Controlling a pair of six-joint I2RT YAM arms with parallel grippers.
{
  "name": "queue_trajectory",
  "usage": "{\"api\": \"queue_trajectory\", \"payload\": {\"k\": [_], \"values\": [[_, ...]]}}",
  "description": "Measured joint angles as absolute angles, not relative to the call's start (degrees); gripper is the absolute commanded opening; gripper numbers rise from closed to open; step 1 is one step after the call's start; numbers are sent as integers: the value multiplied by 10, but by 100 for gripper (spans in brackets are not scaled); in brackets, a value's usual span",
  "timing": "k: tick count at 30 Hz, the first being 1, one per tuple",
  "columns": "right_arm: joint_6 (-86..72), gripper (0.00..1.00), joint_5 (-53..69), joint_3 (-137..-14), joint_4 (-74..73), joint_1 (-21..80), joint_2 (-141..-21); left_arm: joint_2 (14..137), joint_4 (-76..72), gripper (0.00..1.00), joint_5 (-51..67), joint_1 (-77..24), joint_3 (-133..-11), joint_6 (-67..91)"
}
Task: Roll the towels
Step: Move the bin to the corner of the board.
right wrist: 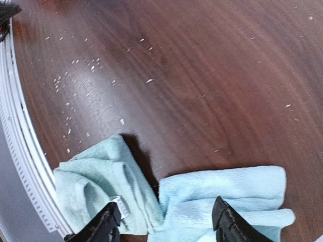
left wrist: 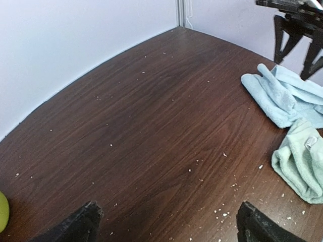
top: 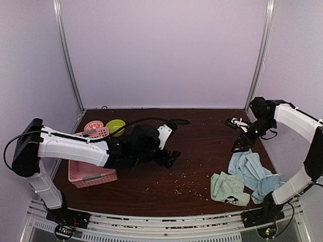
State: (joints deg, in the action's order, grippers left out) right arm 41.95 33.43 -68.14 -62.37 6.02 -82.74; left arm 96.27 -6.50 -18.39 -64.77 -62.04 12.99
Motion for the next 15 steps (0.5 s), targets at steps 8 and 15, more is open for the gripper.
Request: {"api": "queue_trajectory", "payload": {"k": [8,15], "values": [[487,53,329,-606,-650,147,-857,1057,-107,55,-92,-639,-672,135],[481,50,304,-568,-622,209,-893,1070,-101,53,-53,-640,-662,172]]}}
